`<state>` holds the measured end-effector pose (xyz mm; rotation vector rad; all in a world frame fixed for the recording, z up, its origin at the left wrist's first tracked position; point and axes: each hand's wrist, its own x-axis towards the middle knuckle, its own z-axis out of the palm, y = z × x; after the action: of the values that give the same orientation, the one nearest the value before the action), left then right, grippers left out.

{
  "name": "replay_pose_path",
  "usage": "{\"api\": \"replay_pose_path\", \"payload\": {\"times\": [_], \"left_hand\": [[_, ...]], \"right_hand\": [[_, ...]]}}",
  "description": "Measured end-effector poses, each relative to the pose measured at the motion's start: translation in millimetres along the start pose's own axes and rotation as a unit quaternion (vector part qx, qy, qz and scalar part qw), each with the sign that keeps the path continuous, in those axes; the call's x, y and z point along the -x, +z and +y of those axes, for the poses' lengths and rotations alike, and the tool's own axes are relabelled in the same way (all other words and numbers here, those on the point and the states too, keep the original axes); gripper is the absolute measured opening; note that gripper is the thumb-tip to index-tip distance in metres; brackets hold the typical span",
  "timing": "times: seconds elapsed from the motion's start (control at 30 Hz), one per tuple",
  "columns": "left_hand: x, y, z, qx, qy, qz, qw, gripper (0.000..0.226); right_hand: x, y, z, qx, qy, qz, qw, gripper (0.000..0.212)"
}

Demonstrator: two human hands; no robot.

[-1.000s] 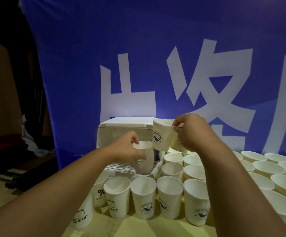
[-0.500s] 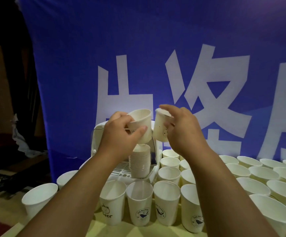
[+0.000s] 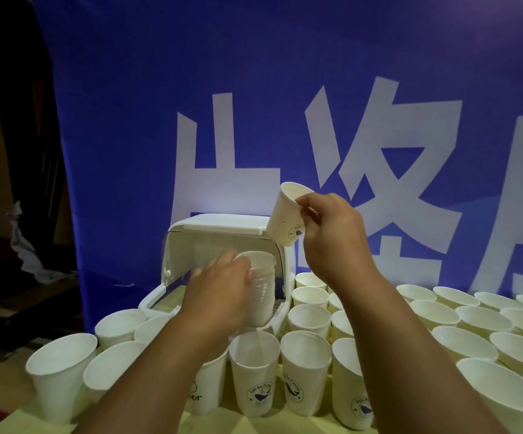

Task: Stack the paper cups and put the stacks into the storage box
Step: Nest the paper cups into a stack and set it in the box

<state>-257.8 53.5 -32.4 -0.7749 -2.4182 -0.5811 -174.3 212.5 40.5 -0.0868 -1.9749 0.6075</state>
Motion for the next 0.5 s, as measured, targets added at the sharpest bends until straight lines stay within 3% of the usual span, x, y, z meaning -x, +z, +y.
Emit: {"api": "replay_pose_path", "payload": {"times": [0.27,0.4,0.5], "left_hand": [[9,-4,-3,0.082,-0.032,-0.071,0.994,0.040],[10,-9,-9,0.064,-0.037,-0.040,0.996,0.049],[13,-12,-13,0.045,-0.028,-0.017,0.998,0.038]], "right_hand": [[14,27,-2,0.033,-0.008,-0.113,0.993,0.019],[17,30,1,0.055,-0.004,-0.138,0.989,0.021],[17,32,1,0.083,-0.025,-0.162,0.983,0.023]]}}
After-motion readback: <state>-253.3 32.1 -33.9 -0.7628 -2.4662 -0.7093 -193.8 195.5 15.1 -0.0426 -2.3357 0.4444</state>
